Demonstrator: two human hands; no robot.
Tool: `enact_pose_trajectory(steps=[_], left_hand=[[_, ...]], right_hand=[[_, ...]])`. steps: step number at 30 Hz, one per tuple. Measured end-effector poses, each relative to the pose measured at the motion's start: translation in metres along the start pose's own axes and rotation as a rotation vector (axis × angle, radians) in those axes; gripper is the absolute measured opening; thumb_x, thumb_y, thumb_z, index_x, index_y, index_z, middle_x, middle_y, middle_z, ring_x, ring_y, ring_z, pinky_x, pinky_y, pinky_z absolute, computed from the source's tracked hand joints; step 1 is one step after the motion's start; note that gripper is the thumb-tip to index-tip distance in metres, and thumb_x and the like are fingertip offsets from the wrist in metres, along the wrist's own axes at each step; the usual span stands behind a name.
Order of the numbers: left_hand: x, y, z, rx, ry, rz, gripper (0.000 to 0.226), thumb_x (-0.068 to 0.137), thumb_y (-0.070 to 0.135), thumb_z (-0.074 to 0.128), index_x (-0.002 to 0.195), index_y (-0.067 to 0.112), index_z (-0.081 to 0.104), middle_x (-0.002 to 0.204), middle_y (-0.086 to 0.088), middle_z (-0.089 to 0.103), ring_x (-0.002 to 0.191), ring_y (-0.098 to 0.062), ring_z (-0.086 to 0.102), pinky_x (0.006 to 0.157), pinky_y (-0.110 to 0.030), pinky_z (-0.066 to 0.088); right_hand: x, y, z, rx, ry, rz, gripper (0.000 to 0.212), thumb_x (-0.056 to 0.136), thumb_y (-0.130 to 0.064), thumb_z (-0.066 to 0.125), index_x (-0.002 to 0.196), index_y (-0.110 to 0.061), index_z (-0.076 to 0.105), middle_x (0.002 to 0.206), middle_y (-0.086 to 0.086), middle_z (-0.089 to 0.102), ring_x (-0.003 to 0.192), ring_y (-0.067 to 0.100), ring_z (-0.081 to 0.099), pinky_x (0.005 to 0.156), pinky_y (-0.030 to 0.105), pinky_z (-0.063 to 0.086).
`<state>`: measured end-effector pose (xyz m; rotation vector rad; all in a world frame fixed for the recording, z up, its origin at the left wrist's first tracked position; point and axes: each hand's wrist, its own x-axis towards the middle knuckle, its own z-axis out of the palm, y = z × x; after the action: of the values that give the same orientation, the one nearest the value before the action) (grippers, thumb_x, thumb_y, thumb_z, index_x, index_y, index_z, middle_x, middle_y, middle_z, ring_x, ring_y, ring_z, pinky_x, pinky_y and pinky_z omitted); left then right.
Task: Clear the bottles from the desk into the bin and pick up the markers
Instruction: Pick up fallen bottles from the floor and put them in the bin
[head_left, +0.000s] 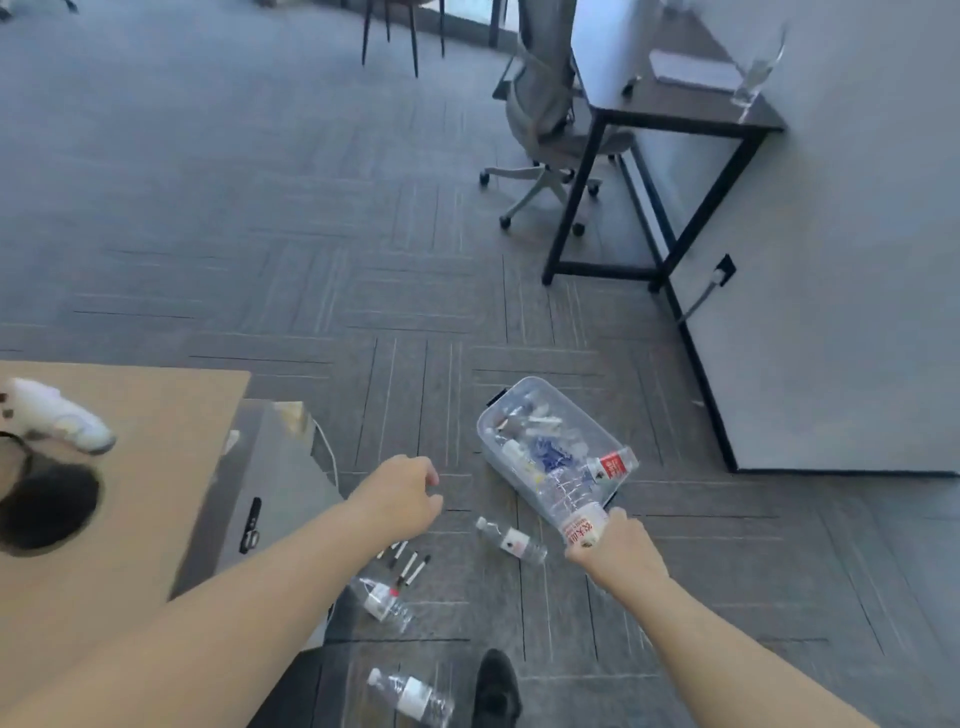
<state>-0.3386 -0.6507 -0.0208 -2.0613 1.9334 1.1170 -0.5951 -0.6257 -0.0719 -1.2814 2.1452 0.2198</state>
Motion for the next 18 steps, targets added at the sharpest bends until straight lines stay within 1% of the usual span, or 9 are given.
enact_pose_trajectory(steps=[2, 5, 7, 10, 12, 14, 16, 18], left_hand=[[0.034, 0.012, 0.012, -0.005, -0.036, -0.033, 0.034, 0.093, 0.03, 0.053, 0.124, 0.017, 0.058, 0.129, -0.004, 0.057, 0.114, -0.02, 0.055, 0.095, -0.03, 0.044], [0.08, 0.03, 0.028, -0.042, -0.069, -0.086, 0.032, 0.094, 0.03, 0.054, 0.123, 0.017, 0.059, 0.121, -0.003, 0.061, 0.102, -0.018, 0.057, 0.083, -0.025, 0.043], [0.105, 0.037, 0.037, -0.056, -0.082, -0.123, 0.03, 0.094, 0.031, 0.054, 0.12, 0.019, 0.06, 0.119, -0.002, 0.062, 0.095, -0.017, 0.055, 0.079, -0.025, 0.042], [0.131, 0.038, 0.047, -0.066, -0.086, -0.173, 0.027, 0.093, 0.034, 0.055, 0.116, 0.021, 0.061, 0.114, -0.001, 0.062, 0.093, -0.017, 0.058, 0.08, -0.028, 0.046], [0.143, 0.035, 0.052, -0.077, -0.081, -0.195, 0.026, 0.094, 0.033, 0.055, 0.116, 0.02, 0.061, 0.111, -0.002, 0.064, 0.088, -0.017, 0.059, 0.078, -0.028, 0.047], [0.149, 0.031, 0.055, -0.096, -0.077, -0.214, 0.027, 0.094, 0.031, 0.055, 0.117, 0.018, 0.061, 0.108, -0.002, 0.066, 0.085, -0.016, 0.06, 0.071, -0.025, 0.046], [0.148, 0.026, 0.058, -0.091, -0.081, -0.231, 0.026, 0.093, 0.028, 0.056, 0.117, 0.017, 0.061, 0.108, -0.003, 0.067, 0.091, -0.019, 0.063, 0.073, -0.025, 0.047], [0.143, 0.023, 0.062, -0.076, -0.095, -0.245, 0.026, 0.094, 0.027, 0.055, 0.117, 0.017, 0.062, 0.11, -0.004, 0.065, 0.099, -0.021, 0.062, 0.078, -0.025, 0.045]], right_hand=[[0.039, 0.005, 0.006, -0.003, -0.067, 0.027, 0.069, 0.071, -0.045, 0.069, 0.124, -0.009, 0.043, 0.119, 0.012, 0.052, 0.108, 0.03, 0.058, 0.083, 0.036, 0.05], [0.1, 0.01, -0.001, 0.015, -0.1, 0.045, 0.066, 0.073, -0.044, 0.069, 0.124, -0.01, 0.044, 0.118, 0.012, 0.054, 0.107, 0.03, 0.059, 0.077, 0.034, 0.048], [0.142, 0.009, -0.012, 0.02, -0.087, 0.029, 0.068, 0.072, -0.045, 0.072, 0.124, -0.009, 0.045, 0.117, 0.012, 0.055, 0.105, 0.03, 0.06, 0.075, 0.033, 0.048], [0.199, 0.0, -0.026, 0.042, -0.048, -0.018, 0.074, 0.067, -0.048, 0.074, 0.125, -0.011, 0.046, 0.118, 0.012, 0.058, 0.105, 0.032, 0.06, 0.084, 0.039, 0.053], [0.227, -0.009, -0.036, 0.028, -0.013, -0.044, 0.077, 0.07, -0.05, 0.071, 0.13, -0.009, 0.042, 0.124, 0.013, 0.054, 0.111, 0.033, 0.057, 0.086, 0.041, 0.051], [0.246, -0.018, -0.043, 0.014, 0.033, -0.056, 0.076, 0.075, -0.051, 0.063, 0.133, -0.008, 0.041, 0.128, 0.013, 0.053, 0.113, 0.034, 0.056, 0.089, 0.044, 0.051], [0.252, -0.021, -0.044, 0.009, 0.05, -0.061, 0.066, 0.08, -0.048, 0.057, 0.131, -0.007, 0.045, 0.124, 0.013, 0.056, 0.108, 0.033, 0.058, 0.088, 0.043, 0.052], [0.246, -0.019, -0.036, -0.008, -0.001, -0.081, 0.044, 0.087, -0.038, 0.052, 0.118, -0.006, 0.052, 0.113, 0.013, 0.059, 0.1, 0.031, 0.058, 0.082, 0.037, 0.05]])
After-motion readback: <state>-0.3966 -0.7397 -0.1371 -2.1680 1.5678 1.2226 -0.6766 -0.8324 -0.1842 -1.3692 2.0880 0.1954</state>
